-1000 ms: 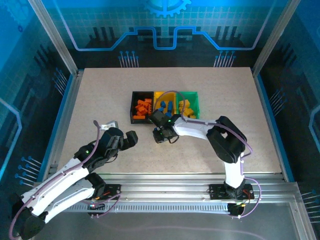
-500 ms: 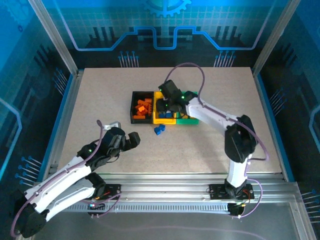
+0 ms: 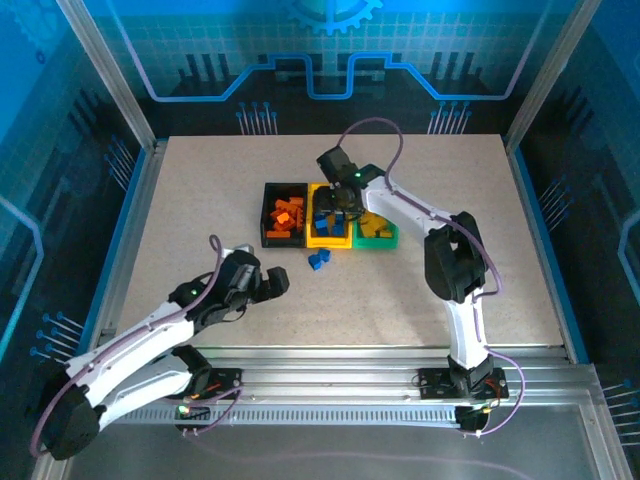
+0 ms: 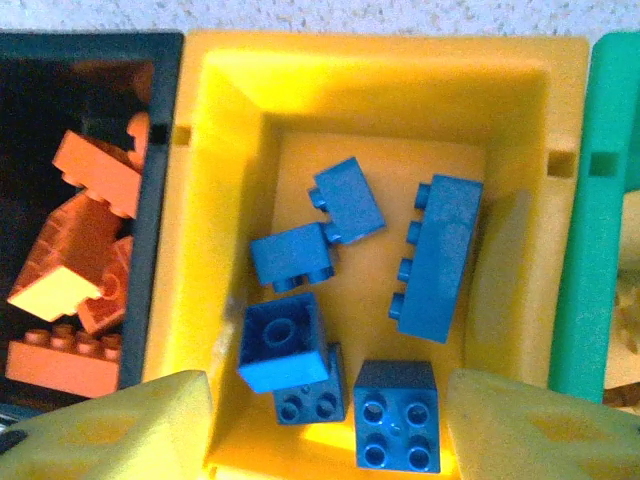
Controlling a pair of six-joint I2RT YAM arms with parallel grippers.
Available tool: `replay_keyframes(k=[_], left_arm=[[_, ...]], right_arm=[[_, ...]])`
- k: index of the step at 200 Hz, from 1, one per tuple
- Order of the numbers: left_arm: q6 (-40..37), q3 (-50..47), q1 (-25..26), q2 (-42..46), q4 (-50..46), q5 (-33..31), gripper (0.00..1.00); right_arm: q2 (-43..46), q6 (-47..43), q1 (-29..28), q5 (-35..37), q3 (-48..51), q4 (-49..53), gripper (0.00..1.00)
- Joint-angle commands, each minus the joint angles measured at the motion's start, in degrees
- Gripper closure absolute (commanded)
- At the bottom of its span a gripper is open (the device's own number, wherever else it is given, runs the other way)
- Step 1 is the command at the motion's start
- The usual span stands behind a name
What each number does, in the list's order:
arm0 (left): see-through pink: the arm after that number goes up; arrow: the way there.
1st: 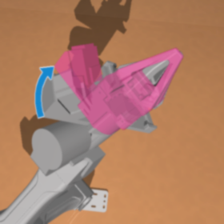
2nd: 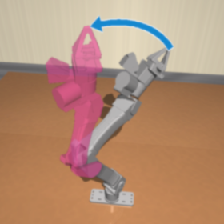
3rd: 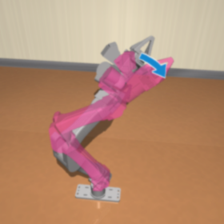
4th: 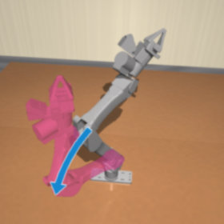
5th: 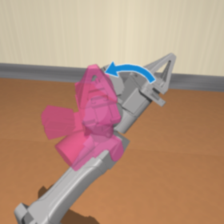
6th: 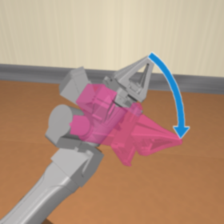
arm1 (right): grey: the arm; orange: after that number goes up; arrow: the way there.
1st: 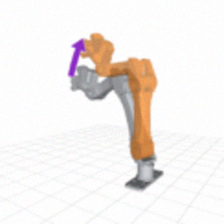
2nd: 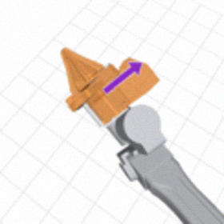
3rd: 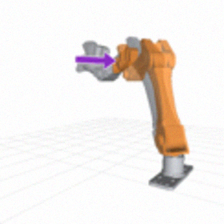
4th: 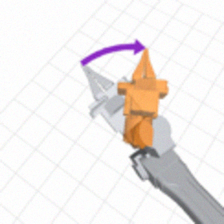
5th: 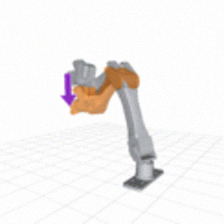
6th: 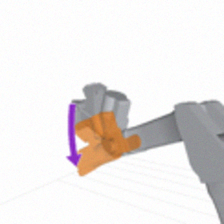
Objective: Sort the legos into containers by color
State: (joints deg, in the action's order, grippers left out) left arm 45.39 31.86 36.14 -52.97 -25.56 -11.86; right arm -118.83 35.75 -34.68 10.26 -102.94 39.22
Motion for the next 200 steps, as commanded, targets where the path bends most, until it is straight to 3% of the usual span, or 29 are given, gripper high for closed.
replay_keyframes(k=[1, 32, 103, 143, 200], left_arm=[[-2.9, 2.95, -0.34, -3.18, 3.52, 2.98, 0.03], [-5.94, 6.87, -0.32, -12.24, 7.87, 5.51, 0.19], [-9.48, 18.69, 2.09, -33.68, 12.93, 3.86, 0.31], [-10.56, 24.25, 2.11, -41.78, 13.44, 3.75, 0.37], [-10.69, 28.21, 2.03, -48.27, 10.53, -1.14, 0.49]], right_arm=[[4.59, -0.11, 0.24, -0.39, 0.71, 0.76, 0.34], [14.81, 1.27, -0.47, -1.77, 12.55, -5.98, 0.33], [35.74, 4.15, -0.49, -1.65, 36.87, -11.97, 0.33], [42.16, 4.41, 0.28, -1.34, 43.43, -12.5, 0.33], [46.72, 4.45, 2.24, -1.47, 47.15, -12.48, 0.33]])
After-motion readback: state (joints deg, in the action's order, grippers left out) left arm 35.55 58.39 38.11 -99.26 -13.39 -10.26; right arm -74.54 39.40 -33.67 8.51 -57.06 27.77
